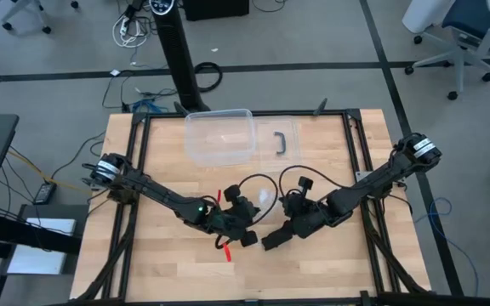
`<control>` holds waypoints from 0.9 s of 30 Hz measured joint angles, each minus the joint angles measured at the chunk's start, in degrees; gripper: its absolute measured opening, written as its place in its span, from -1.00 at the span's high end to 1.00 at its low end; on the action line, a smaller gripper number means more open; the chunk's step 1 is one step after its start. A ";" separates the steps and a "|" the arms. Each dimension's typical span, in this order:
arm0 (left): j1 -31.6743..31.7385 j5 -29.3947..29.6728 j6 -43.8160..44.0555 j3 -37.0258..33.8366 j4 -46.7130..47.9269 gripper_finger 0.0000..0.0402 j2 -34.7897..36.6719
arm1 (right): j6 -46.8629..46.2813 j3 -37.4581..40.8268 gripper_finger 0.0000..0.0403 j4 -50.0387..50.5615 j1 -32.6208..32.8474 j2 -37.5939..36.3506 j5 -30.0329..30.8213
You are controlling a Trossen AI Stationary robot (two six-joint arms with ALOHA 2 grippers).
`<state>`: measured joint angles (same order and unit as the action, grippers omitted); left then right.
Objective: Roll bandage
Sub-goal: Open the transparent zip bag
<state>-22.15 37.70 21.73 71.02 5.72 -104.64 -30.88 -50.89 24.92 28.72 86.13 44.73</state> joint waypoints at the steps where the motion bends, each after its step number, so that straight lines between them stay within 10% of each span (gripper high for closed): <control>1: 0.00 0.04 0.77 0.00 0.14 1.00 0.00 | -0.23 0.00 1.00 0.25 0.10 0.00 0.02; 27: 0.44 -1.54 -0.58 0.00 -1.05 1.00 0.00 | 15.40 0.00 0.81 -11.08 0.93 -0.04 -0.91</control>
<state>-21.71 36.16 21.15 71.02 4.67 -104.64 -15.47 -50.89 13.84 29.66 86.08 43.82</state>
